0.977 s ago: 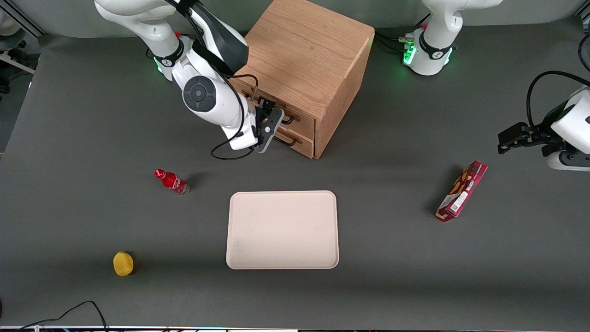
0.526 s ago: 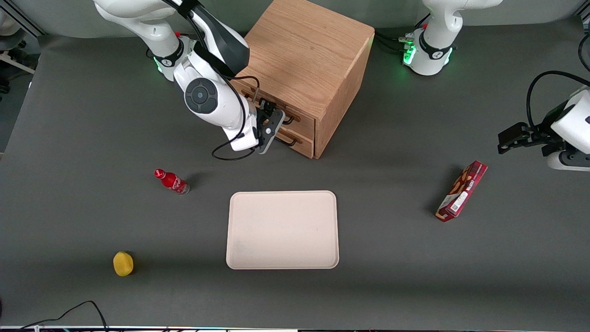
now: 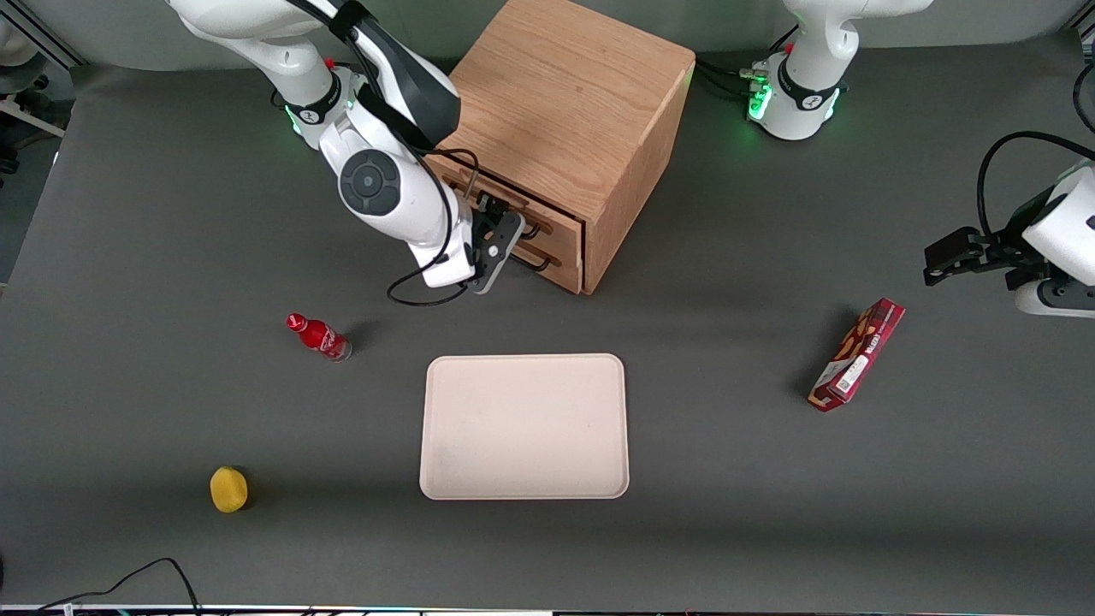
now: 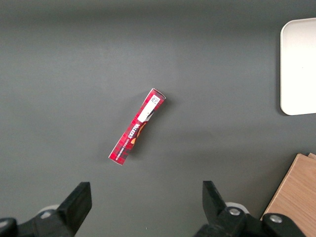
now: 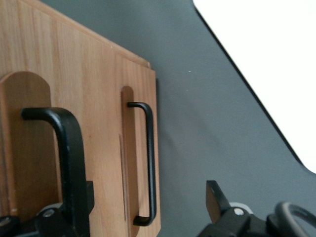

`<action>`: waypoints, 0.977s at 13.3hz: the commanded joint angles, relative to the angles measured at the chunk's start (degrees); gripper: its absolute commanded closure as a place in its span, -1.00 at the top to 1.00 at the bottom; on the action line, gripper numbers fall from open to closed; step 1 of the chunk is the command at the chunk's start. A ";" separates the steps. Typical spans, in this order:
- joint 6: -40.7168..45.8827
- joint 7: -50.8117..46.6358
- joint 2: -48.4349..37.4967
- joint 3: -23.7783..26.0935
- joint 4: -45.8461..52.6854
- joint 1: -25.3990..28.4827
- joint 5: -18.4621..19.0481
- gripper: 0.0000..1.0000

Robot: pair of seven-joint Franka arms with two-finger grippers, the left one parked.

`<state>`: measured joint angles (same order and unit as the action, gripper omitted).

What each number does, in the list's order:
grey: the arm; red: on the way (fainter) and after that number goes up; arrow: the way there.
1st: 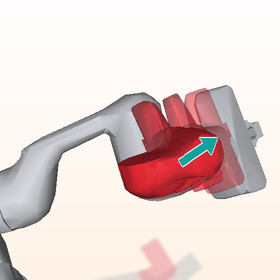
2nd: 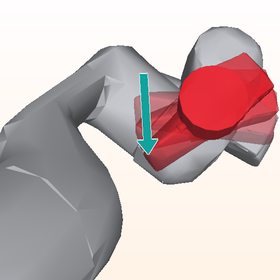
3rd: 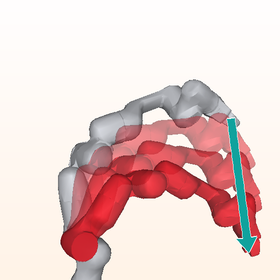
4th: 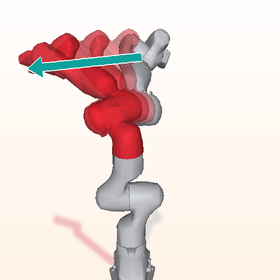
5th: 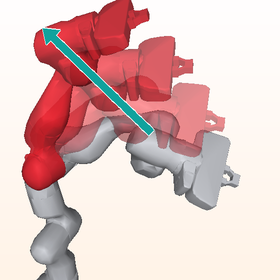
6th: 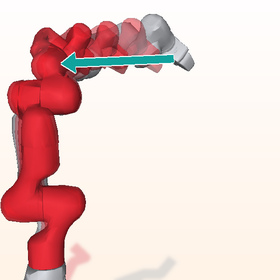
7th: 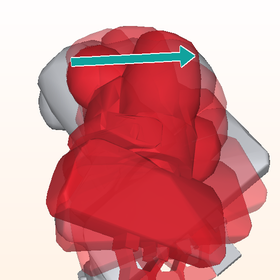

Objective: Open upper drawer
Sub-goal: 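Pull the upper drawer outward by its handle with the right gripper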

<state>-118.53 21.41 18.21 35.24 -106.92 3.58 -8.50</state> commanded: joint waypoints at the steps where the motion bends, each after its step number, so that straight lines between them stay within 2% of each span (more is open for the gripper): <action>1: -0.39 -1.11 1.65 -0.25 1.98 0.11 1.73 1.00; 13: 0.58 0.65 3.50 -2.80 5.49 -1.20 4.28 1.00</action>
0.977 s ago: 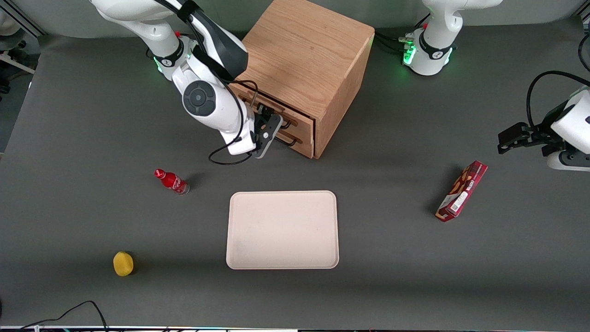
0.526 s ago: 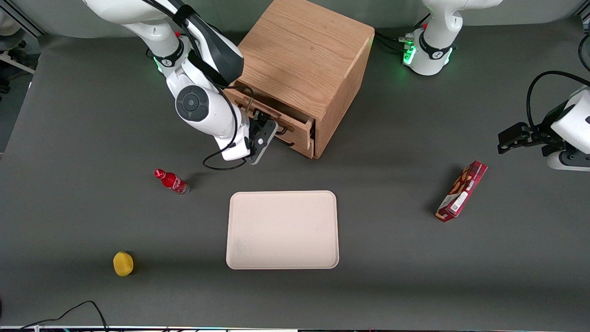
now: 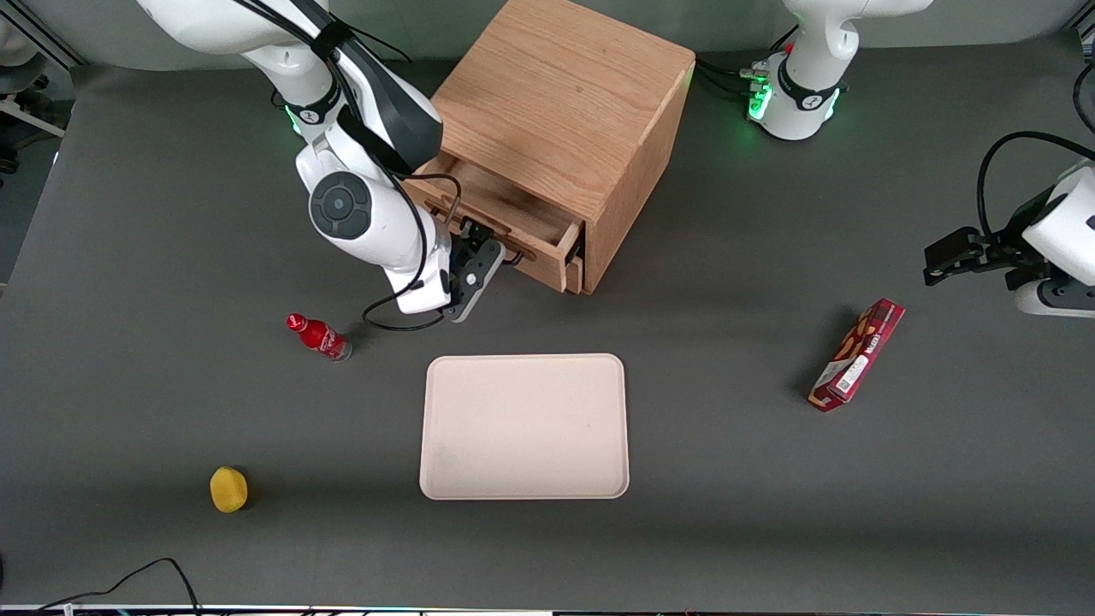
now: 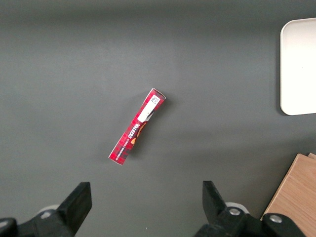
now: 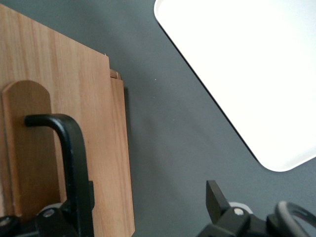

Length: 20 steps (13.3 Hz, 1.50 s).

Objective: Open upper drawer
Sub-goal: 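Pull the upper drawer outward by its handle with the right gripper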

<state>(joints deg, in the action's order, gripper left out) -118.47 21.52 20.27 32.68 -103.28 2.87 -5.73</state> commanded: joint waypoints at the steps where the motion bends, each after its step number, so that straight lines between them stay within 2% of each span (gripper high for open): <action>1: 0.52 1.33 1.61 -0.24 1.85 -0.67 1.60 1.00; 7: 1.39 4.24 1.87 -0.86 2.20 -2.69 1.87 1.00; 9: 2.35 4.15 3.36 -0.95 4.12 -2.69 4.40 1.00; 14: 4.29 4.15 6.35 -1.04 8.88 -2.60 6.17 1.00; 20: 5.79 4.24 10.75 -1.04 14.33 -2.08 11.00 1.00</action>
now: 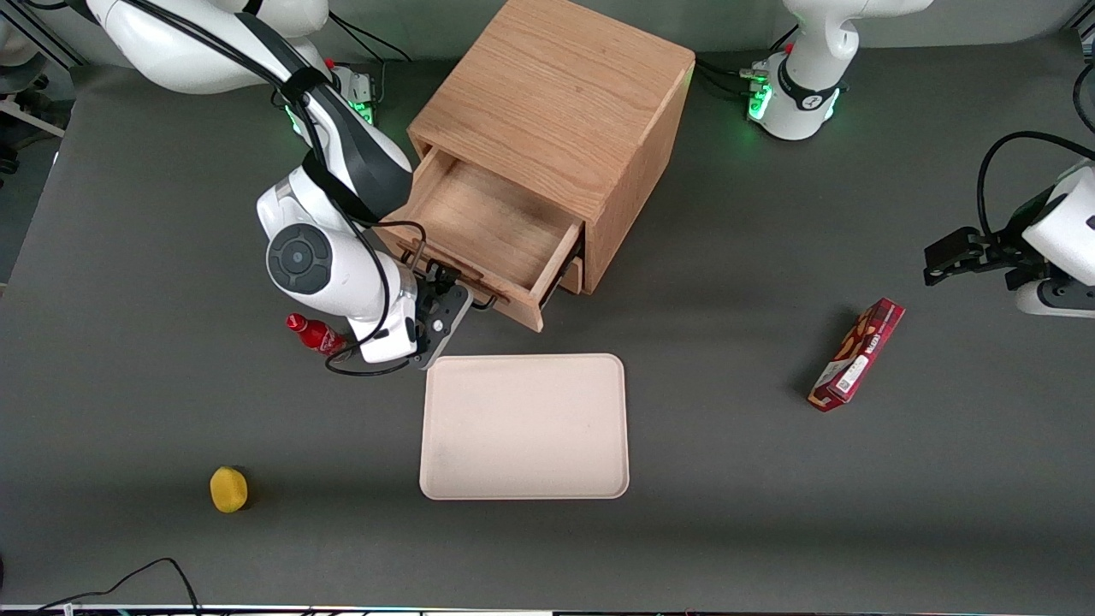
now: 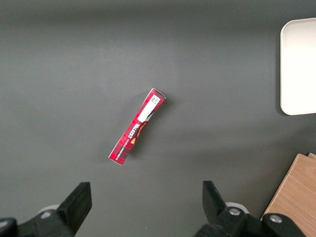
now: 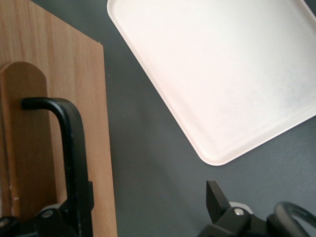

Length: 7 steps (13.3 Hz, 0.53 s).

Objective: Open upper drawer
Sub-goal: 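Pull the upper drawer outward by its handle with the right gripper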

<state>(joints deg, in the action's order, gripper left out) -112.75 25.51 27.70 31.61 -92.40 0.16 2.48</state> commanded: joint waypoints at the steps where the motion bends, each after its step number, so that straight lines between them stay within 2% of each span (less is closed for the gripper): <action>1: 0.16 0.24 4.03 0.04 4.32 0.72 3.31 1.00; 4: 2.43 0.15 7.44 0.04 8.62 0.98 5.59 1.00; 7: 2.88 0.15 9.21 -0.05 11.18 2.47 5.87 1.00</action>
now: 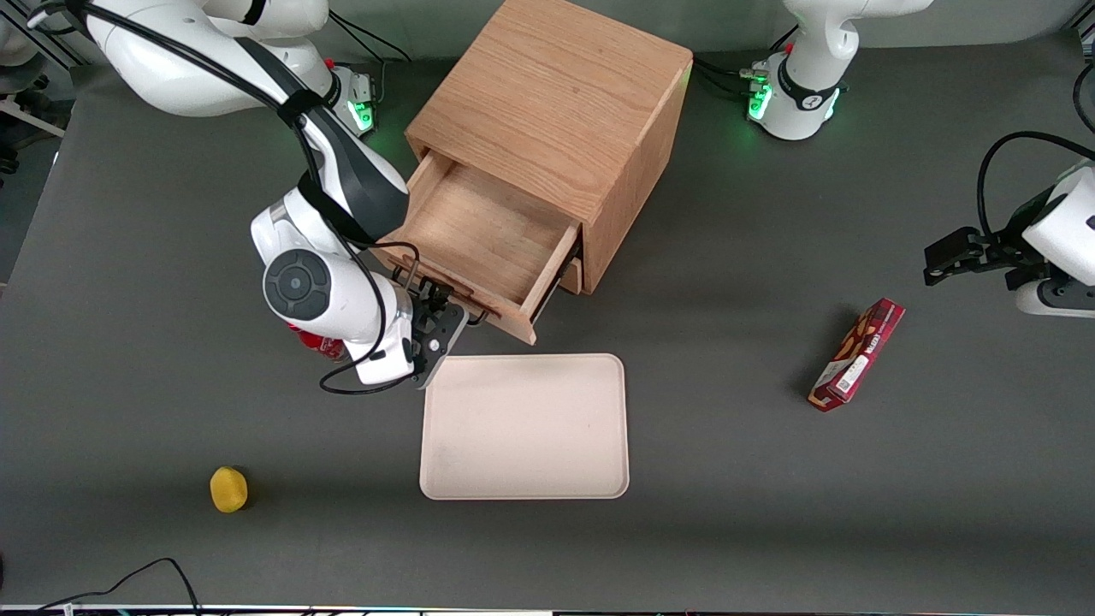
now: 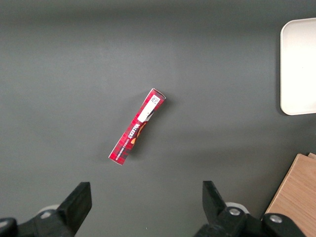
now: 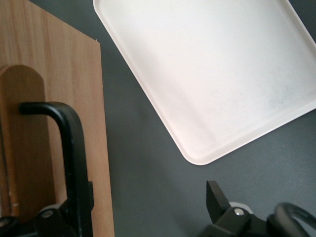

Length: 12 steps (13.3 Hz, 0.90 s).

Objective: Open upper drawer
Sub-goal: 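Pull the upper drawer outward by its handle with the right gripper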

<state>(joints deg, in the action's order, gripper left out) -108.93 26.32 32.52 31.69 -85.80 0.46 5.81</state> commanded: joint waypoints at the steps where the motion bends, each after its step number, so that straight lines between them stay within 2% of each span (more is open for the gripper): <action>1: -0.84 -0.66 4.92 -0.14 5.20 2.17 2.98 1.00; 12: 1.96 0.92 6.15 -1.37 8.63 1.38 4.30 1.00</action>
<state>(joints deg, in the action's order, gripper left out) -107.14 26.52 36.19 30.83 -79.78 1.27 7.71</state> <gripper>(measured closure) 0.000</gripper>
